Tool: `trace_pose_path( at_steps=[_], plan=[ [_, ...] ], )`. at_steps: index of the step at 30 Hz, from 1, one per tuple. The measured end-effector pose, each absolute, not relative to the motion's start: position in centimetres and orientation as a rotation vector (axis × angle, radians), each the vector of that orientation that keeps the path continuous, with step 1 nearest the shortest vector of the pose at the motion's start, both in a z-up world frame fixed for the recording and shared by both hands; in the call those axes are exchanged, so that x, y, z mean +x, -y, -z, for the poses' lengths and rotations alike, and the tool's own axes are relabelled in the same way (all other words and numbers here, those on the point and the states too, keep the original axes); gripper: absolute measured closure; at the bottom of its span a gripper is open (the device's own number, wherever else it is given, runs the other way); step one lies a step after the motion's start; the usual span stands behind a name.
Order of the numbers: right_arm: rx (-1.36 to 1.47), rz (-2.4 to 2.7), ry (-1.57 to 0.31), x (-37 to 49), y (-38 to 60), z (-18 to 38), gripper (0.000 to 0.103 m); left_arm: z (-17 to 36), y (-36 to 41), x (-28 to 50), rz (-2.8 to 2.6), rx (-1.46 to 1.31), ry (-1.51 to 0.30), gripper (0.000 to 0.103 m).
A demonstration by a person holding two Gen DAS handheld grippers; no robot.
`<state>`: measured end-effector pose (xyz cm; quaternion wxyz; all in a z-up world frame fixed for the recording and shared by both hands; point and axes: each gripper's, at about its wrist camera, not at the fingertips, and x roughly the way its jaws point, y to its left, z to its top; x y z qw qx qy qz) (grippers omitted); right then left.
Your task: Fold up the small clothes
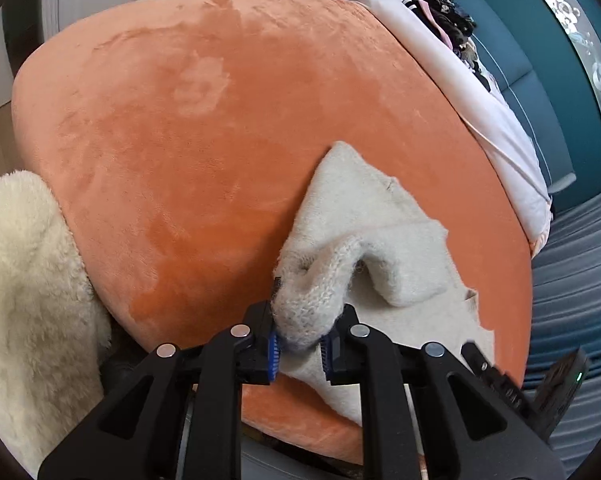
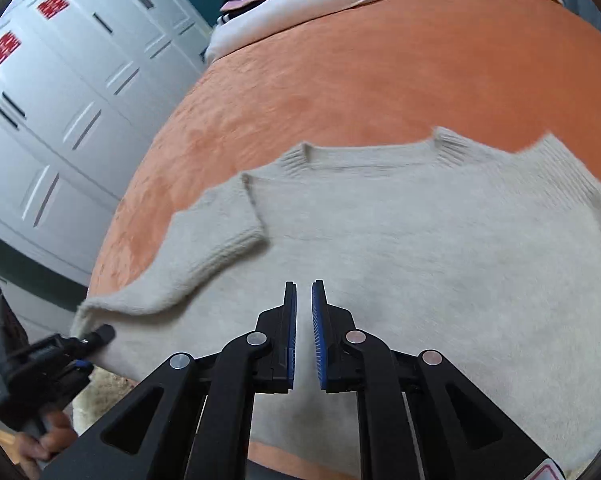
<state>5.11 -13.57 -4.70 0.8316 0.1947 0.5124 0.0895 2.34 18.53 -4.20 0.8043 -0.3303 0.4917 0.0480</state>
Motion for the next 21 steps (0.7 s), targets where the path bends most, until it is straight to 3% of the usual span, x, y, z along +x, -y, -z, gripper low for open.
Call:
trace_pose_path(
  at_steps=[4,12,16,21],
  plan=[
    [0.248,-0.254,-1.234,10.5,6.9,6.8,0.092,4.8,-18.9,2.4,-0.086,-0.673,-1.068,0.087],
    [0.121,-0.387,-1.160,15.2,-2.7,3.3,0.092,7.4,-20.3,2.3,-0.052,-0.681,-1.132,0.080],
    [0.181,-0.287,-1.016,12.0,2.4,-0.6,0.092,8.1,-20.9,2.4,-0.034,-0.716,-1.139,0.079],
    [0.256,0.047,-1.047,5.6,12.6,0.6,0.090,8.3,-20.5,2.6,-0.024,-0.709,-1.142,0.080]
  ],
)
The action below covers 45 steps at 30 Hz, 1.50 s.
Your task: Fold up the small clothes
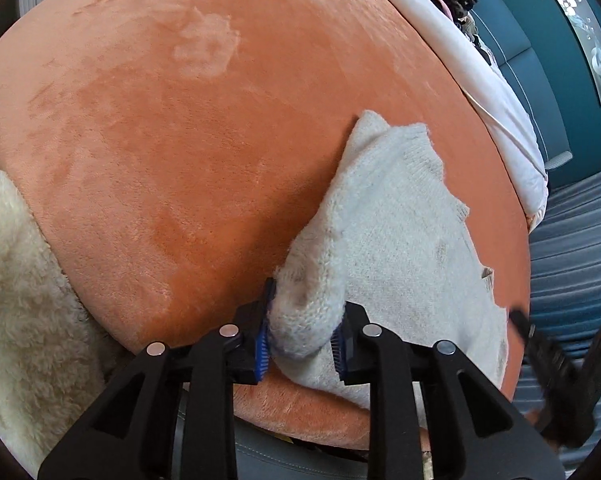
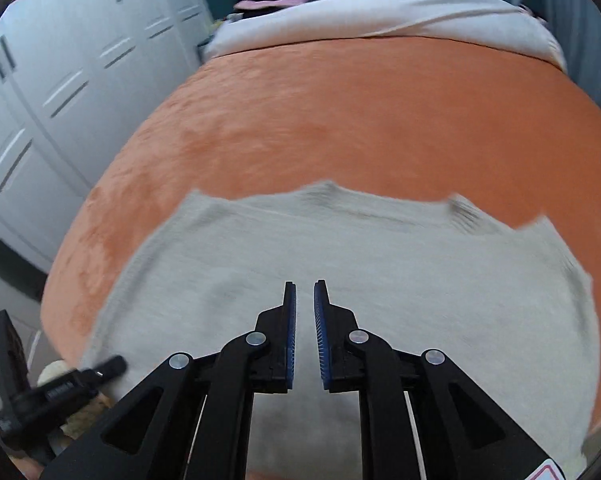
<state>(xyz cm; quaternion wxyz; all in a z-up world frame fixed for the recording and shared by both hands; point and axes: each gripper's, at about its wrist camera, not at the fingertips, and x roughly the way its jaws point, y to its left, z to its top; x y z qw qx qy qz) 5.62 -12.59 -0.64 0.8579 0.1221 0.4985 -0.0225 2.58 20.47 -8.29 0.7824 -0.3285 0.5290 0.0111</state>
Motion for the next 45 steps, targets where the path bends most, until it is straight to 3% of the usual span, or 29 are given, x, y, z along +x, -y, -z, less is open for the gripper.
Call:
trace_pose_path(
  at_steps=[3,4,10,18,23,27,30,32,34,35,37,41,45],
  plan=[
    [0.245,0.098,-1.204,4.7,15.0,6.2,0.090,7.9,-20.0,2.8,-0.025,-0.689,-1.133,0.083],
    [0.226,0.083,-1.216,4.6,15.2,7.8,0.094,7.4,-19.7,3.1,-0.025,-0.687,-1.130,0.085],
    [-0.016,0.094,-1.126,3.9,12.5,7.7,0.091,0.4,-16.2,3.1,0.092,-0.602,-0.996,0.088],
    [0.292,-0.033,-1.067,3.0,17.0,6.9,0.091,-9.2,-0.7,3.8,0.450,-0.353,-0.859,0.088],
    [0.524,-0.033,-0.995,-0.8,22.4,4.9,0.091,-8.3,10.2,3.0,0.624,-0.195,-0.877,0.088],
    [0.576,0.042,-0.953,-5.3,27.3,3.9,0.090,-3.7,17.3,2.0,0.713,-0.081,-0.994,0.087],
    [0.636,0.129,-0.940,-8.6,30.9,4.1,0.077,0.7,19.3,1.2,0.687,-0.031,-1.103,0.082],
    [0.682,0.163,-0.913,-10.4,32.7,3.8,0.069,1.3,18.6,0.5,0.683,-0.039,-1.115,0.073],
    [0.723,0.161,-0.881,-11.7,33.8,3.0,0.058,0.7,16.9,0.1,0.666,-0.019,-1.090,0.046],
    [0.745,0.153,-0.866,-12.1,34.1,2.6,0.046,0.3,16.0,-0.4,0.650,-0.001,-1.067,0.039],
    [0.795,0.123,-0.842,-12.0,34.4,2.0,0.037,-0.3,13.9,-2.0,0.589,0.043,-1.016,0.020],
    [0.891,0.021,-0.818,-9.4,34.4,1.2,0.028,0.8,10.0,-2.6,0.469,0.163,-0.982,0.016],
    [0.773,0.017,-0.978,-5.1,31.9,1.7,0.022,3.8,8.2,-2.6,0.395,0.246,-1.023,0.016]
  ],
)
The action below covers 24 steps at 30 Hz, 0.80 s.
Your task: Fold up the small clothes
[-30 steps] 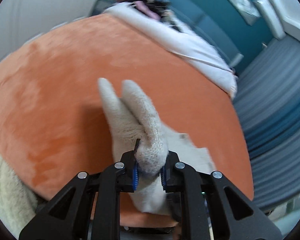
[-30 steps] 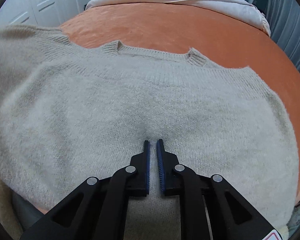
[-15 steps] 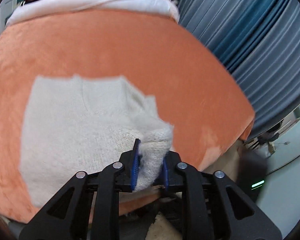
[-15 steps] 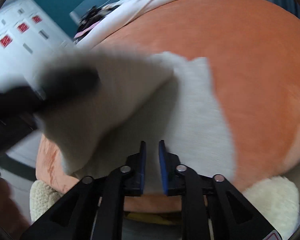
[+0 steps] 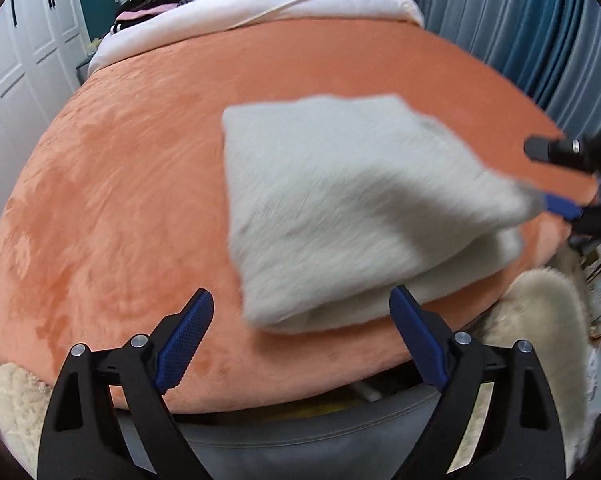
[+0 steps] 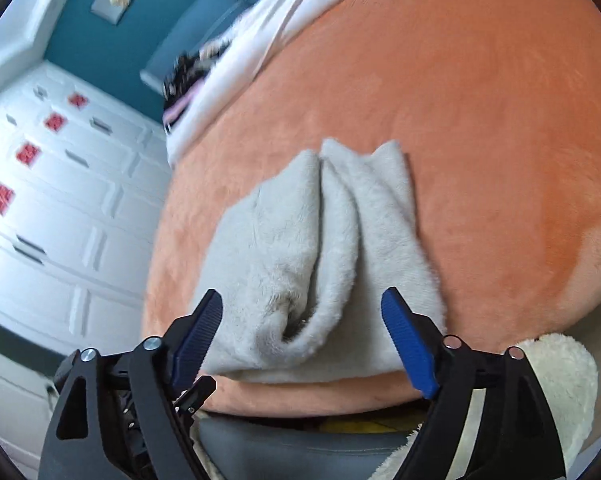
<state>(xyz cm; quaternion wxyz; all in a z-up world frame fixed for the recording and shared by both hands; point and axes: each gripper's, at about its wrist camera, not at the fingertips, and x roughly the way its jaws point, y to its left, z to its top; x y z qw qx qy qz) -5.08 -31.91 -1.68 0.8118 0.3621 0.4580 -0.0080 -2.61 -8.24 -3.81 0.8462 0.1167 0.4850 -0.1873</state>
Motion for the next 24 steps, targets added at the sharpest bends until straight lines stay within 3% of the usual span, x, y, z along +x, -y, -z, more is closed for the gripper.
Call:
trace_pose_path(
  at_steps=[4,6,7,10,12,15,20,24],
  plan=[
    [0.725,0.015,-1.072,-1.8,29.5,3.1,0.023,5.8,7.3,-2.4,0.394,0.225,-1.075,0.016],
    [0.673,0.024,-1.087,-0.1,28.3,3.2,0.046,5.9,7.6,-2.1,0.398,0.209,-1.064,0.017],
    [0.633,0.025,-1.080,0.7,27.9,2.5,0.080,5.8,7.6,-1.9,0.407,0.191,-1.072,0.031],
    [0.579,-0.018,-0.878,-0.6,27.8,-2.9,0.084,5.3,7.4,-0.8,0.407,0.133,-1.122,0.066],
    [0.566,-0.068,-0.740,-2.0,28.0,-6.9,0.084,4.9,7.3,-0.5,0.404,0.122,-1.128,0.078],
    [0.497,-0.002,-0.692,-3.5,29.2,-7.8,0.084,4.6,7.8,-0.5,0.398,0.129,-1.148,0.082],
    [0.628,0.182,-1.048,-4.0,33.7,6.5,0.083,6.2,9.0,0.0,0.371,0.170,-1.213,0.087],
    [0.746,0.160,-0.969,-5.8,34.3,7.4,0.080,6.6,9.4,-0.2,0.350,0.222,-1.213,0.087]
  ],
)
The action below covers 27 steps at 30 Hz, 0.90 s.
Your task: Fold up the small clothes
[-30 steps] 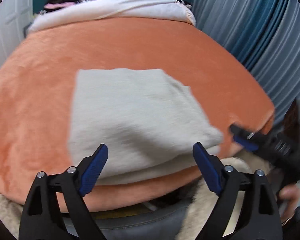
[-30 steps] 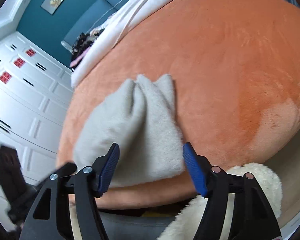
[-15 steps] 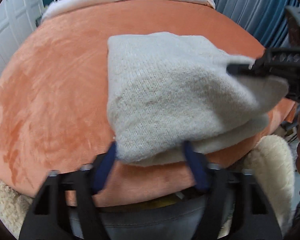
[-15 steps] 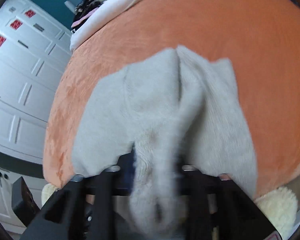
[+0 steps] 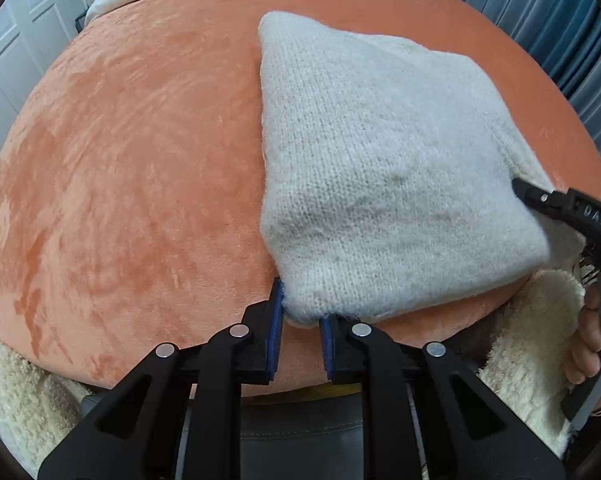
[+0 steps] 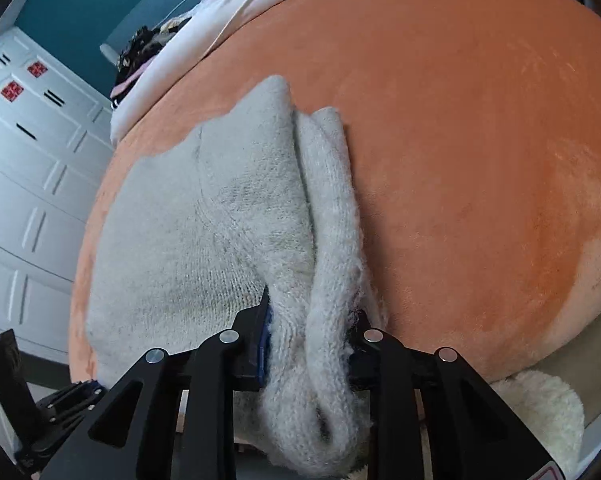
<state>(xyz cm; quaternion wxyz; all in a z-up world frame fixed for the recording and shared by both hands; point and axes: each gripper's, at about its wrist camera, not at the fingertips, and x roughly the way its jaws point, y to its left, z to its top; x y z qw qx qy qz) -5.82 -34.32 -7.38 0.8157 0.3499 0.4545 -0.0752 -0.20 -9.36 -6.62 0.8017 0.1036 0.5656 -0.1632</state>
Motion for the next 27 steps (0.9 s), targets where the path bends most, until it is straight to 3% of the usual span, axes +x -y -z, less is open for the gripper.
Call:
trace_pose_path(
  at_steps=[3,10,12,15,18,21,25,27],
  plan=[
    [0.774,0.155,-0.976,-6.2,35.4,7.6,0.076,6.8,9.3,-0.1,0.346,0.220,-1.219,0.087],
    [0.804,0.129,-0.951,-7.8,36.4,5.6,0.046,7.1,9.2,0.1,0.333,0.226,-1.227,0.087],
    [0.757,0.133,-0.976,-6.5,35.9,5.8,0.045,7.1,9.1,0.2,0.330,0.221,-1.226,0.087],
    [0.612,0.148,-0.986,-4.5,34.4,4.3,0.082,6.8,8.9,0.1,0.323,0.209,-1.216,0.088],
    [0.640,0.041,-0.762,-5.8,34.5,-1.5,0.084,6.6,8.4,0.0,0.319,0.201,-1.217,0.089],
    [0.654,0.006,-0.693,-7.2,34.9,-3.5,0.084,6.6,8.6,0.0,0.328,0.205,-1.213,0.089],
    [0.620,0.152,-1.013,-6.4,36.0,6.5,0.083,7.4,8.9,0.1,0.316,0.212,-1.236,0.089],
    [0.745,0.134,-0.963,-7.9,37.1,8.4,0.081,8.0,8.9,0.2,0.315,0.216,-1.249,0.089]
  ],
)
